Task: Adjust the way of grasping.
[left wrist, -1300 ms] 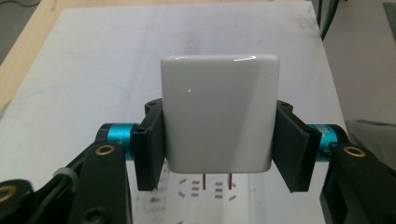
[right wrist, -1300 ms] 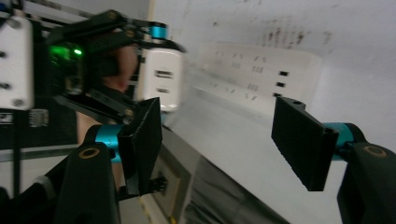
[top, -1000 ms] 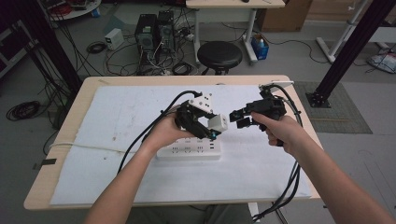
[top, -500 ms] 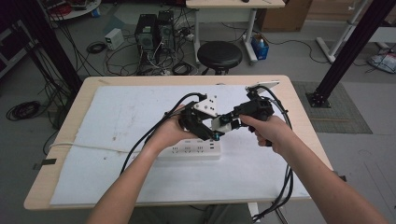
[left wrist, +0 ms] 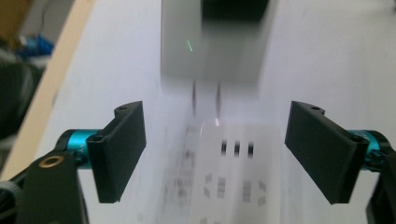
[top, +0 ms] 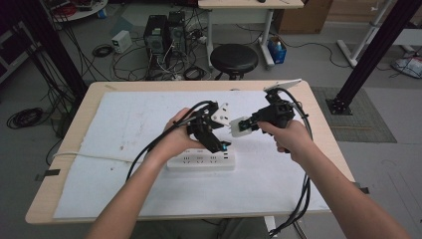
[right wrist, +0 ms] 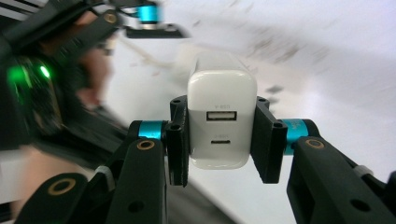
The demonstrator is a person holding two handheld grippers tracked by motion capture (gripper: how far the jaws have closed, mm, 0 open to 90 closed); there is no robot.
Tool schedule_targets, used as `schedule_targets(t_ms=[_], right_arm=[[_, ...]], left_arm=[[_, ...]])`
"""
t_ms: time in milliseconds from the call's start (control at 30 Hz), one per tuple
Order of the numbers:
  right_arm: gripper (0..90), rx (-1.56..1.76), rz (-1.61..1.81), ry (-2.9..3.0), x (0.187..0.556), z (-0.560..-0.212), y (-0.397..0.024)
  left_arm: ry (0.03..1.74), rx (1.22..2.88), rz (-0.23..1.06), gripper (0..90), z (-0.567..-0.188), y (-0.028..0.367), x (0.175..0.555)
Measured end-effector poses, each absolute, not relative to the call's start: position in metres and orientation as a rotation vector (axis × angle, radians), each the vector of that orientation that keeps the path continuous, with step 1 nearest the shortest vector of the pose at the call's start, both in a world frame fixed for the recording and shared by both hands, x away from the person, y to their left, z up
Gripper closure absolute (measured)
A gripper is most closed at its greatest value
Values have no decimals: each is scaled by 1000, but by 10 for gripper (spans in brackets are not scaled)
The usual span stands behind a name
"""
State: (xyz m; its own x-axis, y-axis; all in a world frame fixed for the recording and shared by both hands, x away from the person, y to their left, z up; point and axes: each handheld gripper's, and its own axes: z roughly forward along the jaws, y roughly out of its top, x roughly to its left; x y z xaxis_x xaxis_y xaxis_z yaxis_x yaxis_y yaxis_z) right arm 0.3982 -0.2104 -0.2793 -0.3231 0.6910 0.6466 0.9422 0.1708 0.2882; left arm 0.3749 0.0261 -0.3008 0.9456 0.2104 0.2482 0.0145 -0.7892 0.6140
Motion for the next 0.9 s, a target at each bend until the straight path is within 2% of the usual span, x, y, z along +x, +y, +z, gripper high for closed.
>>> schedule_targets(t_ms=[100, 133, 167, 267, 433, 500, 600, 733, 900], right_arm=[[621, -1544, -989, -2214, 401, -267, -225], [621, -1544, -989, -2214, 401, -267, -225], [621, -1565, -960, -2343, 402, -257, -233], [621, -1534, -843, -2609, 402, -243, -239], [621, -1410, -656, -2944, 401, -226, -242], [621, -1345, -556, -3064, 401, -222, -241], [620, -1247, -394, -3199, 400, -220, -241], [620, -1166, -278, -3244, 399, -220, -244], [620, -1138, -259, -3225, 396, -220, -250]], left_arm=[[298, 2578, 401, 180, -295, 51, 383], [298, 2578, 401, 165, -295, 51, 383], [427, 2660, 394, 165, -291, 69, 388], [666, 2764, 318, 165, -284, 99, 396], [981, 2868, 181, 165, -273, 143, 403], [1019, 2897, 215, 166, -267, 158, 403], [1102, 2916, 175, 166, -263, 179, 403], [1077, 2978, 191, 166, -262, 194, 403], [1089, 2961, 185, 166, -259, 199, 405]])
